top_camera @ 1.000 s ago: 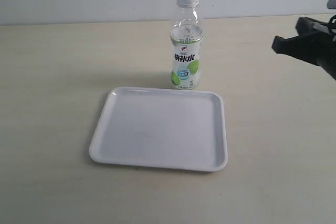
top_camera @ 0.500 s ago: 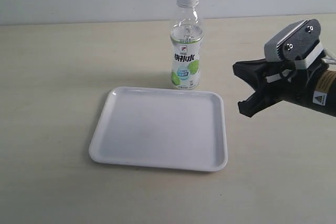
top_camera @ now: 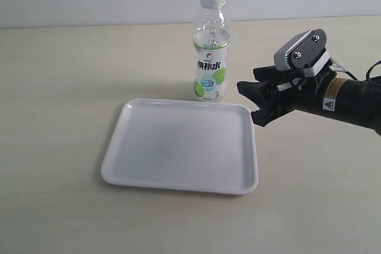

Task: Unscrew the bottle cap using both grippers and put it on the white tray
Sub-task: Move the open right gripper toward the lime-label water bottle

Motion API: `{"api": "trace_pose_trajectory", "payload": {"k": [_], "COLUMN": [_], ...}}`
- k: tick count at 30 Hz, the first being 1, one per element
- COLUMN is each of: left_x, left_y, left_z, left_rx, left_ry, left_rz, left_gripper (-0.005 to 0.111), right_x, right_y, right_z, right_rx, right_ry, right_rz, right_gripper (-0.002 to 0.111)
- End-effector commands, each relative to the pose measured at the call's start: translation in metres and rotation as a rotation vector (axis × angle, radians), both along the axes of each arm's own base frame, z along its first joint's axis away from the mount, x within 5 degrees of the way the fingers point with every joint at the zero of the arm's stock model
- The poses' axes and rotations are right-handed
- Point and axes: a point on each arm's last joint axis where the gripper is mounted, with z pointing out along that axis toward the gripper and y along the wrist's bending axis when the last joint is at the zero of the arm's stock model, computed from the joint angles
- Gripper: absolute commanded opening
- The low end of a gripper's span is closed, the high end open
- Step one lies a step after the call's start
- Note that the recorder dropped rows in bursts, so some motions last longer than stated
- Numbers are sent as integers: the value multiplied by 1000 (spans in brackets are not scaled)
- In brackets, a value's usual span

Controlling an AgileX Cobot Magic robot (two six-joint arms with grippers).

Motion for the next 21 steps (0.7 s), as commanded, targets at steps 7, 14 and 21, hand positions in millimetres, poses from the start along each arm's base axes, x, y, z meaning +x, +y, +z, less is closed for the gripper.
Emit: {"api": "trace_pose_trajectory", "payload": {"k": [7, 14, 21], "left_x": [-1, -1, -1], "left_y": [0, 0, 0], "left_z": [-1, -2, -2], "left_rx": [-2, 1, 1], "left_ry": [6, 23, 23], "left_rz": [2, 4, 4], "left_gripper": [1, 1, 1], "right_x": [15, 15, 17], "right_y": [1, 2, 2], "right_z": [-6, -5, -1], "right_rx": [6, 18, 53], "right_ry": [-17, -31, -60], "right_rz": [10, 14, -3], "right_gripper": [71, 79, 83]}}
